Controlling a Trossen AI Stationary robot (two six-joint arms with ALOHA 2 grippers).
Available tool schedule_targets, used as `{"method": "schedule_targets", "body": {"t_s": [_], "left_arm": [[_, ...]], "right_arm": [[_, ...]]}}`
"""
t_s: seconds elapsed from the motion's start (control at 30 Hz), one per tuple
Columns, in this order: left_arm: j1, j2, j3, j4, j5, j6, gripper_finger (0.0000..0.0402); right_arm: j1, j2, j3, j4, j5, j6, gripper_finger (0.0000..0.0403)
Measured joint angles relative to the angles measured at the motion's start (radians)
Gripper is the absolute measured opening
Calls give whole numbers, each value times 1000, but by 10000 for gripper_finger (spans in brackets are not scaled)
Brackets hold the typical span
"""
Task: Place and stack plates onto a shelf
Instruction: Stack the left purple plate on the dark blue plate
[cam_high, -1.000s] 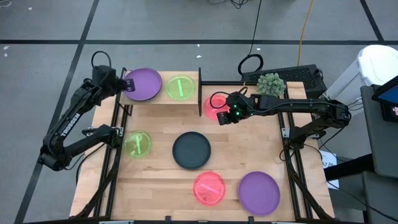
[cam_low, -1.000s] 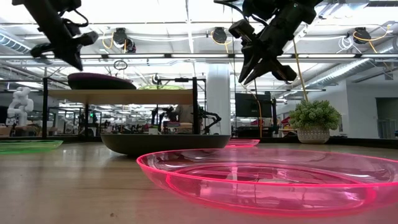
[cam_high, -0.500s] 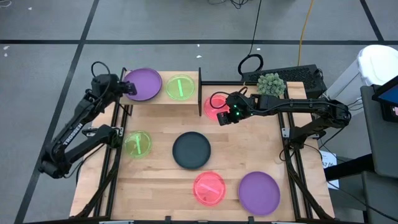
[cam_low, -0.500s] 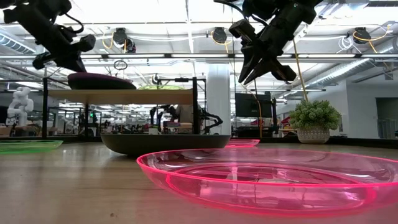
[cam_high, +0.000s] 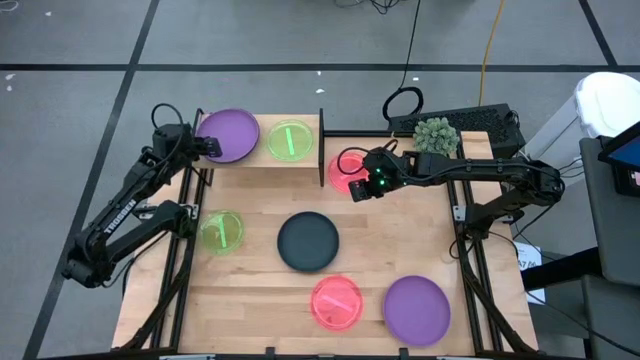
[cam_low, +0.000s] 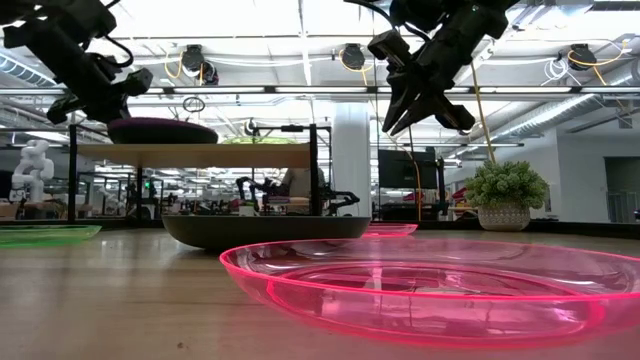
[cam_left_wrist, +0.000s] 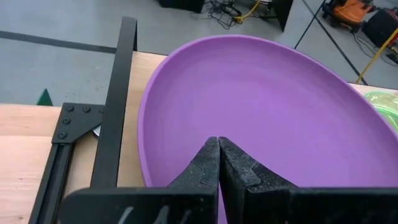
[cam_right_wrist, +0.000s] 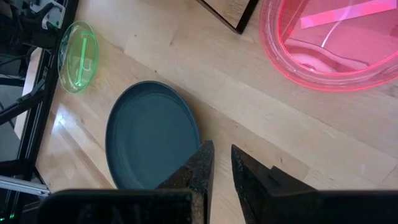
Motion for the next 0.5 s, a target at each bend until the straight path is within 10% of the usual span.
{"method": "schedule_targets", "body": {"t_s": [0.5], "left_arm": [[0,-25,27,-76,-5,-63,0]], "right_arm": [[0,0,0,0,0,0,43]]}}
